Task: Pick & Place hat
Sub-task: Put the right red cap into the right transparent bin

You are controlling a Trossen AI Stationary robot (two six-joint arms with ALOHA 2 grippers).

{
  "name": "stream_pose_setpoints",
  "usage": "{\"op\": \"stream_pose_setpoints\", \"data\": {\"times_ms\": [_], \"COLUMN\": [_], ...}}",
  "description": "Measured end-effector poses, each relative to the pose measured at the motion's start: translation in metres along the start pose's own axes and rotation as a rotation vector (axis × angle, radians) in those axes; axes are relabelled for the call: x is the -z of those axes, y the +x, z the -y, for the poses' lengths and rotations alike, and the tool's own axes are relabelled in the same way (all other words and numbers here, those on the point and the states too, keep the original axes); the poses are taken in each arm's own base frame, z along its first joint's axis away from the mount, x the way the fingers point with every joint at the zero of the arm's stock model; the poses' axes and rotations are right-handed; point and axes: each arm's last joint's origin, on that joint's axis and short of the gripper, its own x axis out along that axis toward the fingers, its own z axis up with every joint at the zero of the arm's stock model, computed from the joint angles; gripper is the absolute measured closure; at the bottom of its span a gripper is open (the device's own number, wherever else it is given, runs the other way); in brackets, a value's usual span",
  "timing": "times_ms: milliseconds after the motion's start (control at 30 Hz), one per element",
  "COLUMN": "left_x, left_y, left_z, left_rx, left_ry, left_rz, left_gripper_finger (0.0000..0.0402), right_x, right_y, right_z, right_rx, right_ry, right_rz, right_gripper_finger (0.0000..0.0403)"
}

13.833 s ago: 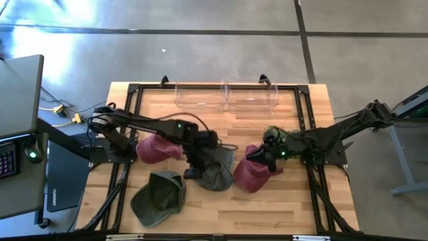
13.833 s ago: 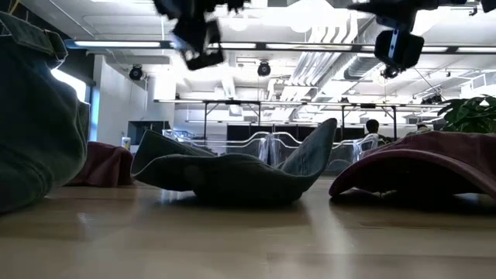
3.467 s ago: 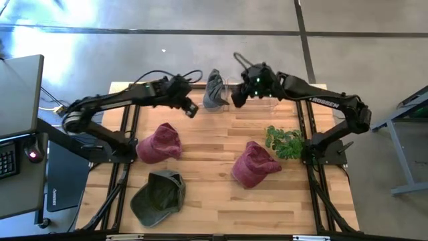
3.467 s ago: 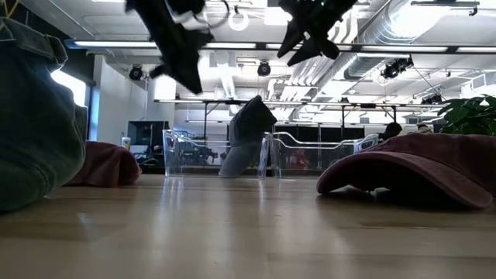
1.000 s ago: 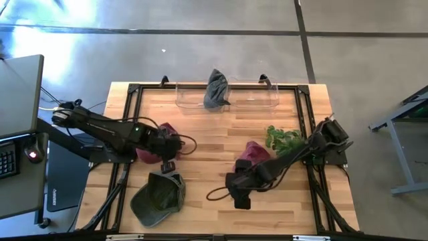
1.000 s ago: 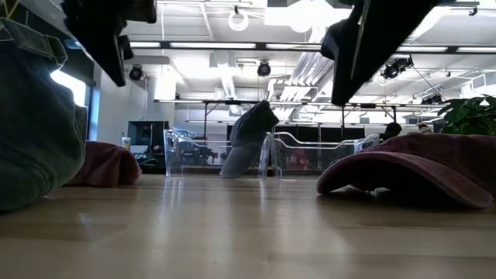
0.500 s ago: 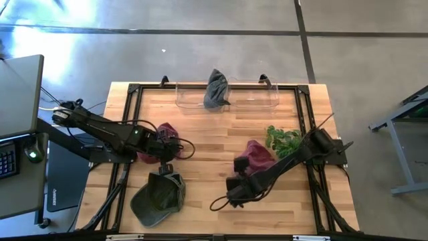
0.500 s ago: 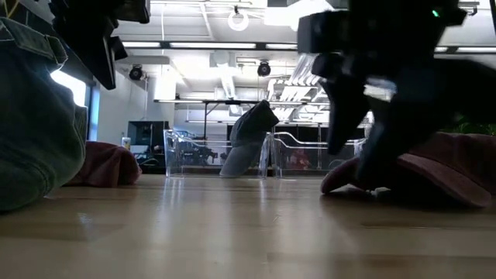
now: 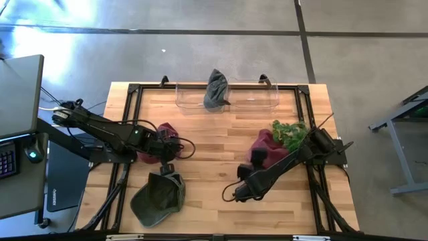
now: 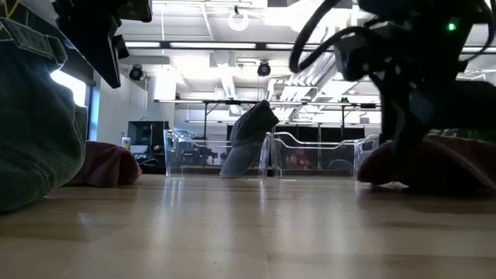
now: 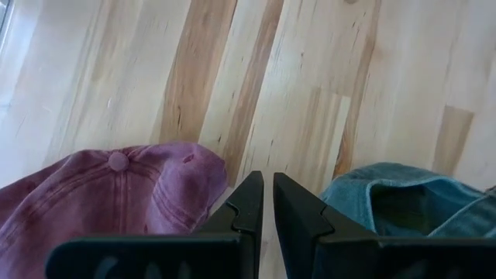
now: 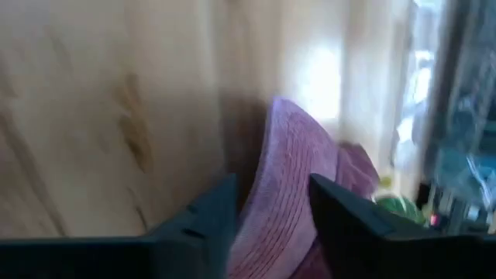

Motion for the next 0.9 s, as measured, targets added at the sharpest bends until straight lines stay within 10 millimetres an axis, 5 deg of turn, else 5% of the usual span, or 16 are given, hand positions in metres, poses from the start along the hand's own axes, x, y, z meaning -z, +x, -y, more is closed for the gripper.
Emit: {"op": "stream_pose_setpoints", "data": {"times_ms": [200,467,667,900], "left_x": [-0.002,-0.011,-0.020,-0.024], "left_y": [-0.001,-0.012,-0.020,-0.022], "left_z": [0.001,0.004,0.007,0.008], "left_rx": [0.009,0.028,0.054,0.064], "left_ry": [-0.003,-0.006,0.032,0.017], "left_rz": [0.011,0.052,0.104,0.144], "left_gripper_finger": [0.0374,0.0374,0.0374,0.0374], "right_x": [-0.005,-0.026,-0.043,-0.050], "right_y": [-0.030,-0.079,-0.078,-0.031], "right_z": [0.023,0.059,0.067,0.053], "right_rx": [-0.068,-0.197,-0.347,-0.543], "right_ry": [0.166,0.352,0.349,0.151], "right_rz": [0.042,0.206,0.195,0.095], "right_gripper_finger": [0.0390,0.0399,0.0359,0.0229]}}
